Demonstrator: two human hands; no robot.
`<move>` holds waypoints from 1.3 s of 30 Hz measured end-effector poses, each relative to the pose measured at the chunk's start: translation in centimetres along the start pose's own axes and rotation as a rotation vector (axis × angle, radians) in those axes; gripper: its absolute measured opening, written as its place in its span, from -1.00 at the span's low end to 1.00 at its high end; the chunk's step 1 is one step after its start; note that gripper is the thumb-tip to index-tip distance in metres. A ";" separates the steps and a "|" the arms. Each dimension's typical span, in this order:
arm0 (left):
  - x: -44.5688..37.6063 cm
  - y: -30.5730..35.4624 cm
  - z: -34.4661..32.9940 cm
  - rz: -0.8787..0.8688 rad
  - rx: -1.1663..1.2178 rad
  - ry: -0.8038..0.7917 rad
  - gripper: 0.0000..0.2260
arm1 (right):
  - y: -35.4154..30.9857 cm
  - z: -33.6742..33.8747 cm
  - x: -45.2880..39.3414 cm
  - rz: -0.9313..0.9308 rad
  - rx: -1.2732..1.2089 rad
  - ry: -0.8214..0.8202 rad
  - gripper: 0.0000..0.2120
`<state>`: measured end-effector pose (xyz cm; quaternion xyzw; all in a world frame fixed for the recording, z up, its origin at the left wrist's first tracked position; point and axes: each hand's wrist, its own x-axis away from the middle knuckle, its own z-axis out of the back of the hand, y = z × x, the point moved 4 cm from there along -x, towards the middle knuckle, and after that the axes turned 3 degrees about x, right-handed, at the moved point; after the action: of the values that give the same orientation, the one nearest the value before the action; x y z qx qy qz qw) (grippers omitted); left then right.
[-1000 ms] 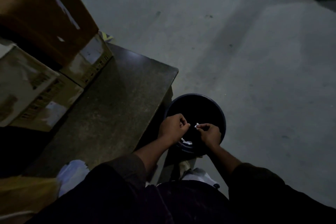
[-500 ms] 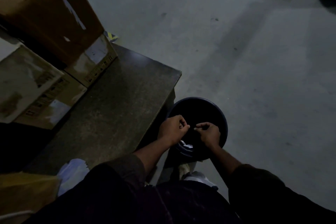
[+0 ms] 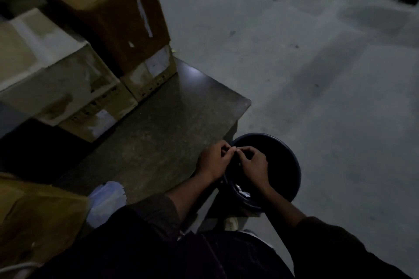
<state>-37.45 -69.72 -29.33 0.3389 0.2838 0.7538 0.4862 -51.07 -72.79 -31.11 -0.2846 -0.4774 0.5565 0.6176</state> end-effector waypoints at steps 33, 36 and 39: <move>32.8 -30.2 43.3 0.439 -0.235 0.990 -0.89 | -21.3 -43.6 34.9 1.476 0.857 -0.718 -0.46; 32.3 -30.4 43.0 0.470 -0.321 0.938 -0.94 | -22.6 -46.6 34.8 1.440 0.985 -0.816 -0.29; 32.1 -31.0 43.2 0.459 -0.327 0.931 -0.93 | -24.2 -49.2 34.8 1.419 1.017 -0.808 -0.25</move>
<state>3.72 -24.39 -18.92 -0.0575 0.2668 0.9453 0.1787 0.93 -35.85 -19.02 0.0079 -0.0725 0.9970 -0.0248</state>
